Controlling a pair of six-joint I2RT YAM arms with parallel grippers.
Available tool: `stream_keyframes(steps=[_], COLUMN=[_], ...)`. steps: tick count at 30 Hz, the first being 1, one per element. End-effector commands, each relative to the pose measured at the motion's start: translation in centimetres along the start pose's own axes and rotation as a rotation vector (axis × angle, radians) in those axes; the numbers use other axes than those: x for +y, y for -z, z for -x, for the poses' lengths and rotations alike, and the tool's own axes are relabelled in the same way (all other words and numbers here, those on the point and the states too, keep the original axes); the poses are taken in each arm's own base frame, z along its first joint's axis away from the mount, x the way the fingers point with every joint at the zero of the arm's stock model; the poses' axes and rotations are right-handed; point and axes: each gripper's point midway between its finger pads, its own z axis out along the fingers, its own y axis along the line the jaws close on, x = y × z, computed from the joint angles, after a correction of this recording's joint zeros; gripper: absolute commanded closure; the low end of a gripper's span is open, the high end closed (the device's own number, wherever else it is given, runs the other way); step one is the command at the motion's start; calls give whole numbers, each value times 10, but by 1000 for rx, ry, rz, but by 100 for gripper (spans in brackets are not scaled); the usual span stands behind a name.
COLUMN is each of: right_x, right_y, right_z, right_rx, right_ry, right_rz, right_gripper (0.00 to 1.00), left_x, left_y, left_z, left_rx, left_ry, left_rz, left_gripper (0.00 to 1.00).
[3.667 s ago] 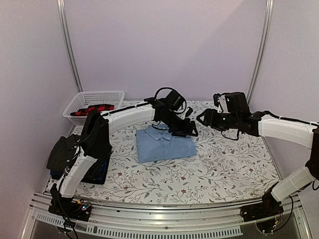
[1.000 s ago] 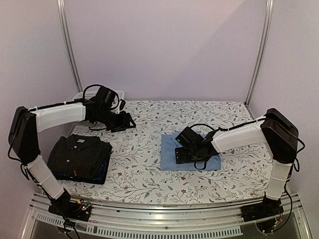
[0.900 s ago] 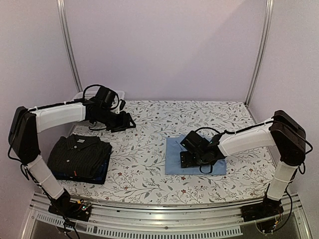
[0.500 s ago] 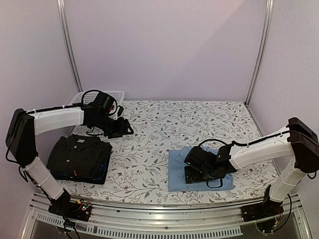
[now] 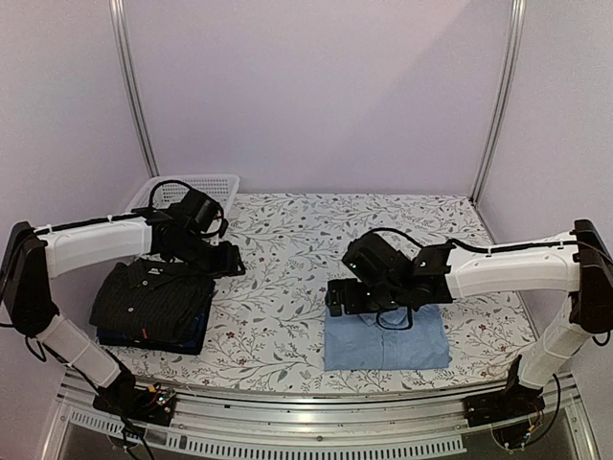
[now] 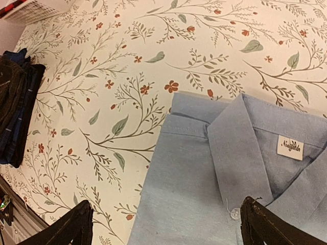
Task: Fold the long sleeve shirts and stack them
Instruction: Move the square-folded shirt to the center of the board.
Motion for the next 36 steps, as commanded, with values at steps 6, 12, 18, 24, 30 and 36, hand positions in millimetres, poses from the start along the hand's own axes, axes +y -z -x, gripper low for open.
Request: stream_keyframes(steps=[6, 12, 18, 24, 30, 36], right_x=[48, 56, 49, 38, 33, 30], right_y=[27, 47, 70, 86, 96, 98], right_z=[65, 88, 106, 111, 112, 109], right_rx=[-177, -260, -353, -417, -448, -451], right_ry=[44, 16, -10, -14, -15, -6], right_rz=[263, 400, 464, 465, 474, 472], right_gripper=[1, 1, 1, 5, 10, 15], left_x=[19, 40, 62, 74, 83, 97], left_y=[-7, -20, -27, -32, -39, -43], left_z=[-36, -59, -69, -70, -66, -64], left_rx=[32, 89, 112, 123, 127, 142], left_ry=[-46, -92, -117, -141, -160, -160], left_rz=[282, 477, 633, 720, 780, 832], left_gripper=[39, 47, 53, 54, 57, 65])
